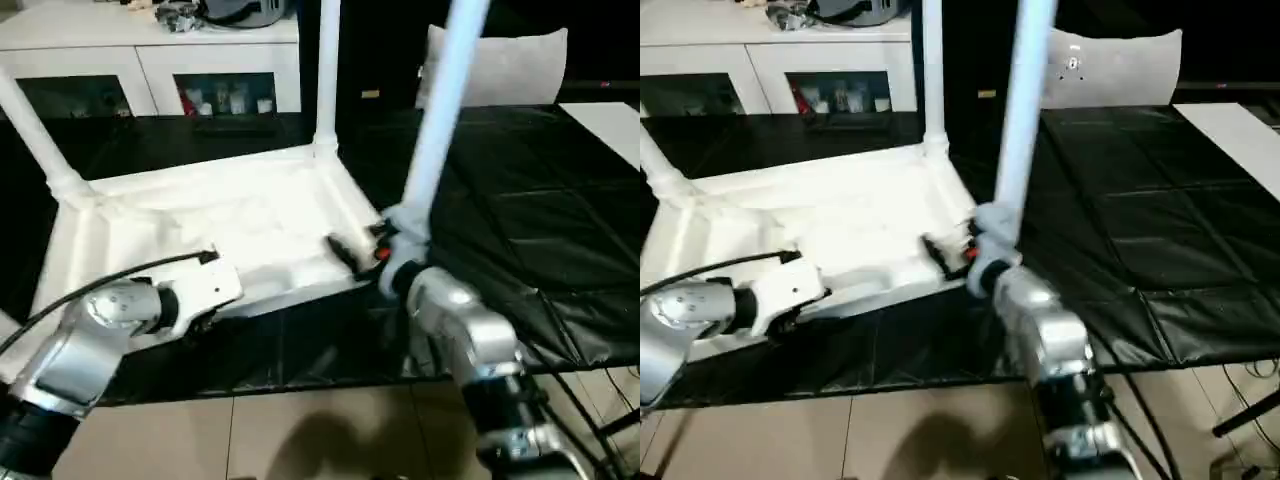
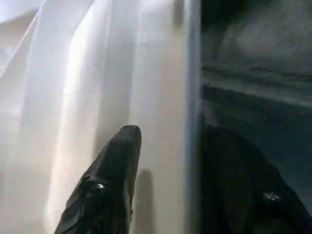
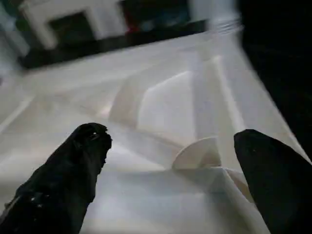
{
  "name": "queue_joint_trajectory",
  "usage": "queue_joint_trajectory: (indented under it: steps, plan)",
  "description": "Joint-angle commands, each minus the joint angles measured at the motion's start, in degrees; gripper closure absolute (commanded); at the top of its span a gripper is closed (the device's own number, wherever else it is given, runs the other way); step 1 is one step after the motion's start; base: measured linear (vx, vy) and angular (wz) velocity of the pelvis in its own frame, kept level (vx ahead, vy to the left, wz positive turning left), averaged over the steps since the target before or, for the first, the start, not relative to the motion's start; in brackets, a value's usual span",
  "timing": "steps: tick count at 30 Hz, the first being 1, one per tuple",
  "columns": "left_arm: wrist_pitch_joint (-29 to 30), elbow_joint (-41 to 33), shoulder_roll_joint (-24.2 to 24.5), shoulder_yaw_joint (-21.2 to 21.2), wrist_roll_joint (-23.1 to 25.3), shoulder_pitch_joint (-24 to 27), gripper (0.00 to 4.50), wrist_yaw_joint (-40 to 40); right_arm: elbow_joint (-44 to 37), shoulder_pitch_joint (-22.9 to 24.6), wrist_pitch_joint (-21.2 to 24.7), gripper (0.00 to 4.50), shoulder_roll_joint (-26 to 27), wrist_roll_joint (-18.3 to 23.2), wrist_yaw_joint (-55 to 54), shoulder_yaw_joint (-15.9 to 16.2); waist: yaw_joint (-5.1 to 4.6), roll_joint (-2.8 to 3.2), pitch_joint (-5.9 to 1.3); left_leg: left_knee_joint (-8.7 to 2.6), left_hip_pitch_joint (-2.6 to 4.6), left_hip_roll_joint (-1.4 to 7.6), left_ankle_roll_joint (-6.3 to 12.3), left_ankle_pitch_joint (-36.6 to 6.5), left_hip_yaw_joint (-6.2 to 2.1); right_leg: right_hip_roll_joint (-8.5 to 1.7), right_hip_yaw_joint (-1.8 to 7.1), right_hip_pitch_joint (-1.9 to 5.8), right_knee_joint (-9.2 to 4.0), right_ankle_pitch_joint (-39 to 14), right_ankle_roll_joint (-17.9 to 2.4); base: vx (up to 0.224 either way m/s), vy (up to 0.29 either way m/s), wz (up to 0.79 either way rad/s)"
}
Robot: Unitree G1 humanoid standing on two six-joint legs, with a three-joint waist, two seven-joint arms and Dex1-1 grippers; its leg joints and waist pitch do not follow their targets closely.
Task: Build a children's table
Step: Rotate table base
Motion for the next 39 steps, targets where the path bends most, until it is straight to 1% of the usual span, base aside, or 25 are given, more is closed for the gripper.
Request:
queue_joint_trajectory:
  steps: [1, 3, 4, 5, 6, 9, 10, 14, 16, 18, 19, 20, 22, 23, 24, 25, 28, 29, 30, 31, 32, 34, 35, 37, 39]
  plan:
    - [-2.54, 1.61, -0.64, -1.08, 1.46, -0.69, 2.08, 1.86, 2.36, -1.07, -2.07, 0.0, -1.47, 0.98, -2.73, -4.23, -0.51, 0.77, -3.49, -4.54, -0.52, 0.86, 0.67, -7.04, 0.16, -3.23, 3.83, 3.72, -3.27, -16.54, -5.67, 0.0, 0.0, 0.0]
    - [-3.16, 2.04, -0.97, -1.2, 1.48, -0.81, 2.08, 2.2, 3.09, -1.4, -2.6, 0.0, -1.95, 0.99, -2.9, -4.71, -0.52, 0.79, -3.49, -4.5, -0.54, 0.93, 0.69, -6.7, 0.24, -3.19, 3.87, 3.73, -3.17, -15.87, -6.1, 0.0, 0.0, 0.0]
    - [-3.99, 2.9, -1.69, -1.49, 1.72, -1.08, 2.08, 2.87, 4.4, -2.1, -3.58, 0.0, -2.54, 1.41, -3.07, -6.04, -0.57, 0.43, -3.6, -4.38, -0.79, 0.8, 1.07, -5.66, 0.35, -3.24, 3.88, 3.94, -2.97, -14.97, -6.39, 0.0, 0.0, 0.0]
    - [-4.3, 3.15, -1.91, -1.58, 1.8, -1.14, 2.08, 3.06, 4.73, -2.3, -3.77, 0.0, -2.66, 1.59, -3.1, -6.49, -0.61, 0.43, -3.56, -4.4, -0.73, 0.85, 1.16, -5.81, 0.33, -3.27, 3.88, 3.89, -2.97, -15.26, -6.52, 0.0, 0.0, 0.0]
    - [-5.2, 3.91, -2.57, -1.85, 2.15, -1.35, 2.08, 3.79, 5.58, -2.83, -4.28, 0.0, -3.1, 1.92, -3.2, -7.58, -0.63, 0.06, -3.53, -4.35, -0.77, 0.81, 1.49, -5.74, 0.47, -3.27, 3.87, 3.89, -3.08, -16.05, -6.47, 0.0, 0.0, 0.0]
    - [-7.09, 5.76, -3.95, -2.27, 2.64, -1.92, 2.08, 5.56, 7.62, -3.85, -5.69, 0.0, -4.46, 1.77, -3.55, -8.88, -0.46, 0.13, -3.39, -4.3, -0.63, 0.74, 1.9, -6.31, 0.58, -3.28, 3.78, 3.7, -3.52, -18.83, -6.03, 0.0, 0.0, 0.0]
    - [-8.71, 7.15, -4.74, -2.68, 2.81, -2.43, 2.08, 6.53, 9.28, -4.65, -6.57, 0.0, -5.36, 1.73, -4.08, -9.85, -0.35, -0.05, -3.39, -4.27, -0.55, 0.68, 2.01, -6.6, 0.63, -3.3, 3.72, 3.61, -3.74, -20.47, -5.43, 0.0, 0.0, 0.0]
    - [-12.14, 10.98, -6.78, -4.08, 3.98, -4.21, 2.08, 8.71, 12.56, -6.24, -8.57, 0.0, -8.02, 1.62, -5.23, -12.16, -0.1, -0.32, -3.56, -4.17, -0.54, 0.79, 2.19, -5.55, 0.72, -3.28, 3.73, 3.6, -3.58, -19.66, -5.31, 0.0, 0.0, 0.0]
    - [-13.87, 14.51, -8.16, -4.39, 5.04, -6.12, 2.08, 10.81, 13.71, -6.55, -9.1, 0.0, -9.43, 1.32, -5.96, -13.26, 0.02, -0.74, -3.7, -4.06, -0.77, 0.84, 2.52, -3.75, 0.78, -3.26, 3.78, 3.77, -3.23, -17.89, -5.35, 0.0, 0.0, 0.0]
    - [-15.1, 16.69, -8.79, -4.55, 5.72, -7.38, 2.08, 12.13, 13.94, -6.36, -9.4, 0.0, -10.18, 0.99, -6.38, -13.61, 0.17, -0.64, -3.74, -3.96, -0.77, 0.78, 2.73, -2.95, 0.8, -3.2, 3.78, 3.71, -3.13, -16.98, -5.41, 0.0, 0.0, 0.0]
    - [-16.2, 18.69, -9.43, -4.62, 6.31, -8.61, 2.08, 13.67, 14.27, -6.17, -9.51, 0.0, -10.81, 1.0, -6.66, -14.06, 0.28, -1.0, -3.73, -3.91, -0.97, 0.64, 3.05, -2.5, 0.87, -3.19, 3.74, 3.82, -3.1, -16.83, -5.26, 0.0, 0.0, 0.0]
    - [-17.44, 21.27, -10.42, -4.64, 6.87, -10.3, 2.08, 15.84, 14.81, -5.91, -9.97, 0.0, -11.67, 1.15, -7.52, -14.87, 0.31, -0.99, -3.77, -3.9, -0.88, 0.71, 2.98, -2.61, 0.87, -3.25, 3.73, 3.84, -3.1, -17.1, -5.13, 0.0, 0.0, 0.0]
    - [-18.17, 23.02, -11.19, -4.62, 7.1, -11.45, 2.08, 17.37, 15.25, -5.73, -10.6, 0.0, -12.26, 1.34, -8.29, -15.55, 0.46, -1.08, -3.71, -3.88, -0.82, 0.66, 2.94, -2.86, 0.95, -3.26, 3.66, 3.76, -3.4, -18.56, -4.43, 0.0, 0.0, 0.0]
    - [-18.68, 25.01, -12.43, -4.59, 7.67, -12.84, 2.08, 19.83, 15.23, -5.16, -11.05, 0.0, -13.11, 1.39, -9.17, -16.41, 0.52, -0.93, -3.77, -3.87, -0.84, 0.64, 2.82, -2.78, 0.91, -3.33, 3.63, 3.83, -3.36, -18.74, -4.28, 0.0, 0.0, 0.0]
    - [-18.9, 25.72, -12.89, -4.56, 7.84, -13.3, 2.08, 20.68, 15.25, -4.96, -11.26, 0.0, -13.41, 1.35, -9.51, -16.7, 0.5, -1.13, -3.7, -3.73, -0.73, 0.44, 2.79, -2.95, 1.11, -3.05, 3.58, 3.68, -3.72, -19.53, -3.5, 0.0, 0.0, 0.0]
    - [-19.45, 27.1, -13.72, -4.52, 8.09, -14.1, 2.08, 22.06, 15.37, -4.65, -11.66, 0.0, -13.92, 1.21, -9.93, -17.12, 0.61, -1.33, -3.79, -3.75, -1.11, 0.33, 2.88, -2.3, 0.99, -3.08, 3.47, 4.06, -3.49, -19.35, -2.97, 0.0, 0.0, 0.0]
    - [-20.49, 29.72, -15.36, -4.39, 8.35, -15.4, 2.08, 24.55, 15.2, -4.03, -11.82, 0.0, -14.54, 1.15, -10.41, -17.65, 0.34, -1.45, -3.93, -3.59, -1.21, 0.22, 3.45, -1.84, 1.02, -3.13, 3.36, 4.03, -3.44, -18.81, -2.76, 0.0, 0.0, 0.0]
    - [-22.14, 33.04, -17.22, -4.52, 9.01, -16.96, 2.08, 27.93, 14.53, -3.2, -11.57, 0.0, -14.86, 1.4, -10.83, -18.12, -0.09, -1.51, -3.89, -3.5, -1.56, -0.01, 3.93, -1.62, 1.07, -2.94, 3.24, 4.14, -3.56, -18.76, -2.8, 0.0, 0.0, 0.0]
    - [-22.35, 33.42, -17.42, -4.56, 9.1, -17.14, 2.08, 28.33, 14.45, -3.11, -11.53, 0.0, -14.88, 1.44, -10.87, -18.17, -0.2, -1.29, -3.84, -3.35, -1.36, -0.18, 4.44, -2.27, 1.2, -2.72, 3.13, 3.9, -4.08, -19.57, -2.5, 0.0, 0.0, 0.0]
    - [-23.4, 36.2, -19.74, -3.92, 8.94, -18.44, 2.08, 32.07, 13.13, -2.14, -11.11, 0.0, -14.87, 1.79, -10.84, -18.26, -0.23, -1.33, -4.0, -3.33, -1.68, -0.22, 4.71, -2.13, 1.04, -2.81, 2.98, 4.23, -3.9, -19.47, -2.32, 0.0, 0.0, 0.0]
    - [-23.79, 36.93, -20.74, -3.4, 8.57, -18.79, 2.08, 33.59, 12.43, -1.74, -10.95, 0.0, -14.73, 1.88, -10.55, -18.03, -0.28, -1.38, -3.88, -3.25, -1.53, -0.29, 5.04, -2.56, 1.24, -2.65, 2.94, 3.96, -4.33, -20.16, -1.97, 0.0, 0.0, 0.0]
    - [-24.16, 37.31, -22.4, -1.98, 7.28, -18.91, 2.08, 35.52, 11.15, -1.15, -10.8, 0.0, -14.26, 2.11, -9.72, -17.53, -0.2, -1.15, -4.07, -3.24, -1.54, -0.14, 5.21, -3.01, 1.05, -2.87, 2.74, 4.1, -4.28, -20.44, -2.05, 0.0, 0.0, 0.0]
    - [-24.69, 36.44, -23.98, 0.29, 5.06, -18.26, 2.08, 36.95, 9.57, -0.51, -10.34, 0.0, -13.48, 2.55, -8.55, -16.84, -0.36, -1.04, -3.99, -3.22, -1.65, -0.11, 5.63, -3.12, 1.02, -2.8, 2.65, 4.07, -4.37, -20.29, -2.34, 0.0, 0.0, 0.0]
    - [-24.44, 33.37, -25.19, 3.19, 1.63, -16.32, 2.08, 36.85, 7.54, 0.54, -10.8, 0.0, -13.02, 1.99, -6.72, -15.0, -0.3, -1.16, -4.05, -3.24, -1.64, 0.0, 5.96, -3.36, 0.98, -2.89, 2.57, 4.03, -4.36, -20.23, -2.84, 0.0, 0.0, 0.0]
    - [-24.98, 30.82, -25.6, 4.7, -0.57, -14.55, 2.08, 36.11, 6.0, 1.5, -11.04, 0.0, -12.78, 1.09, -6.03, -13.45, -0.33, -1.05, -3.99, -3.3, -1.5, 0.26, 6.11, -3.53, 0.92, -2.93, 2.59, 3.84, -4.28, -19.99, -3.5, 0.0, 0.0, 0.0]
